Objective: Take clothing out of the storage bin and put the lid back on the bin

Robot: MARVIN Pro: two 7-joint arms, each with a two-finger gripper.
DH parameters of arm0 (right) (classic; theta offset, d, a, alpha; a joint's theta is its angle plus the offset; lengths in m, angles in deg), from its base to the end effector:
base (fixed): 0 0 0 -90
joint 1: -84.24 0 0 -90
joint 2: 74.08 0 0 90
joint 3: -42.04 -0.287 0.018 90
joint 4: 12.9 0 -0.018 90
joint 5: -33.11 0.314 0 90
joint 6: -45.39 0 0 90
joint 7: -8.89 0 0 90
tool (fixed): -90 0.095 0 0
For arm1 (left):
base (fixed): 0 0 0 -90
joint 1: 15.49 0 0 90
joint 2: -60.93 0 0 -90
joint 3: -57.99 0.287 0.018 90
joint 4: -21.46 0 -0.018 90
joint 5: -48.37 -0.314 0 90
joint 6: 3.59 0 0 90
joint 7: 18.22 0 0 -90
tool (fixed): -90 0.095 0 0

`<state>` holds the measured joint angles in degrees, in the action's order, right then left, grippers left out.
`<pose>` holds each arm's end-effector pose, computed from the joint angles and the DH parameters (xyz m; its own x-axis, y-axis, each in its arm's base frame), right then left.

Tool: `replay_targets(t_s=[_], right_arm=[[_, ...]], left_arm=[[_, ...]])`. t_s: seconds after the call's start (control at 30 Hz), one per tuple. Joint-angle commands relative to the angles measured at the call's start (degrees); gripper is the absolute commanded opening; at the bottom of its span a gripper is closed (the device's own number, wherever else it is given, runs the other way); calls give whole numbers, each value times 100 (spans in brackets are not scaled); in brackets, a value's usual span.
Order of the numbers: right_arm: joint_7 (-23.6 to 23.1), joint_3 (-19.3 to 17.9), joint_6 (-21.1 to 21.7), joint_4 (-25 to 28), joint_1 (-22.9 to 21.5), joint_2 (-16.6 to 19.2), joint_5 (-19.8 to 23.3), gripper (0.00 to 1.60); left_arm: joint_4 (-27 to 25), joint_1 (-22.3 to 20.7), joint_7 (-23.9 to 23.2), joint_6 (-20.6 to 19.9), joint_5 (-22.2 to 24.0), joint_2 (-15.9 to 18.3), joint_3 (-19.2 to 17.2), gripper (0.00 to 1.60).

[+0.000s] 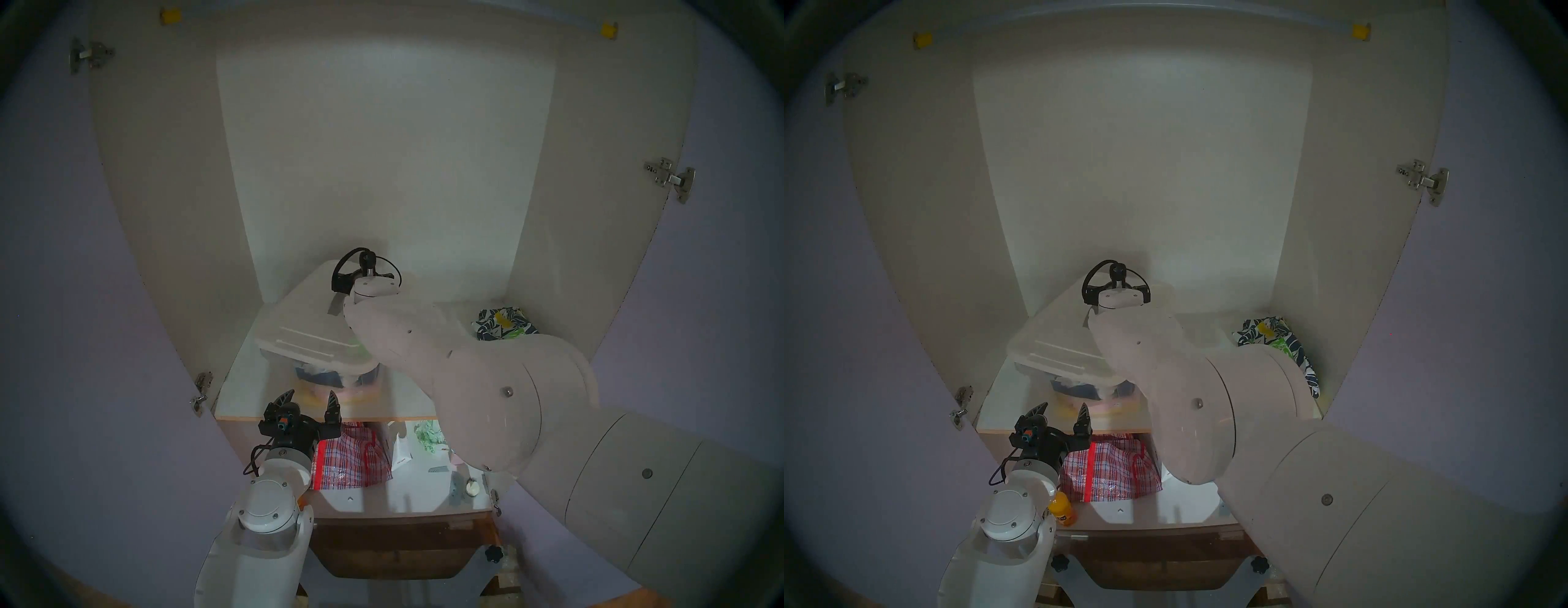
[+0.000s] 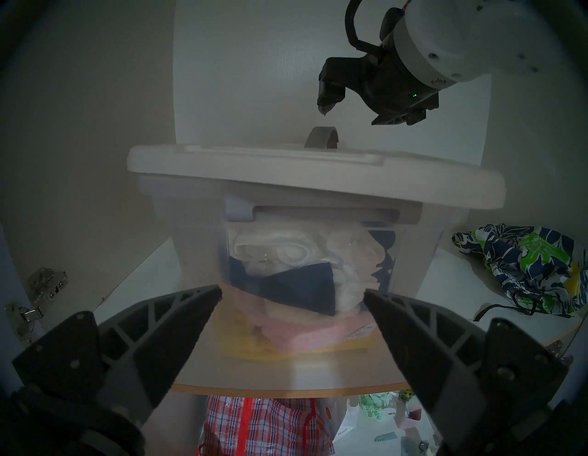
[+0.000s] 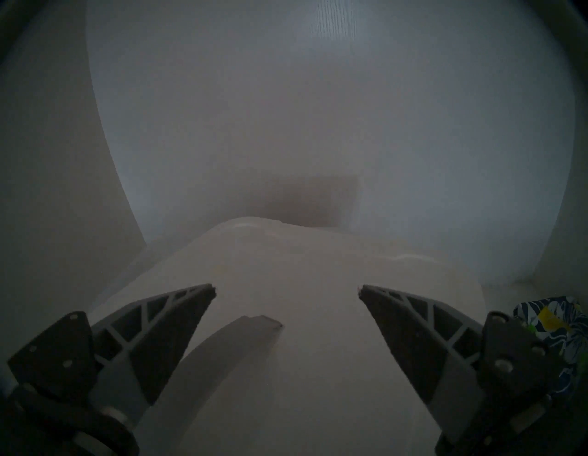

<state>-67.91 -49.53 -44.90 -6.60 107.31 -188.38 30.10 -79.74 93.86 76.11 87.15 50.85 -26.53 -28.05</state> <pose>0.6075 0.2642 -0.2091 0.2835 -0.0241 0.9587 0.1725 -0.9821 -0.0757 0.3233 -0.0120 -0.3522 0.1326 0.0141 0.9911 0.0013 -0.9999 0.0140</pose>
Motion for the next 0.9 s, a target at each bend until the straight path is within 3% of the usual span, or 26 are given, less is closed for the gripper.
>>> replay_targets(t_s=[0.0, 0.2, 0.5, 0.87], right_arm=[[-95, 179, -4, 23, -242, -70, 85, 160], [-400, 476, 80, 8, -266, -70, 135, 160], [-299, 1121, 381, 157, 33, -70, 307, 160], [-118, 1466, 641, 566, 300, -70, 674, 160]], left_arm=[[-148, -52, -21, 43, 0, 10, 8, 160], [-132, -60, -12, 43, 4, 11, 12, 160], [-108, -72, 4, 42, 8, 14, 19, 160], [-83, -85, 26, 43, 12, 17, 26, 160]])
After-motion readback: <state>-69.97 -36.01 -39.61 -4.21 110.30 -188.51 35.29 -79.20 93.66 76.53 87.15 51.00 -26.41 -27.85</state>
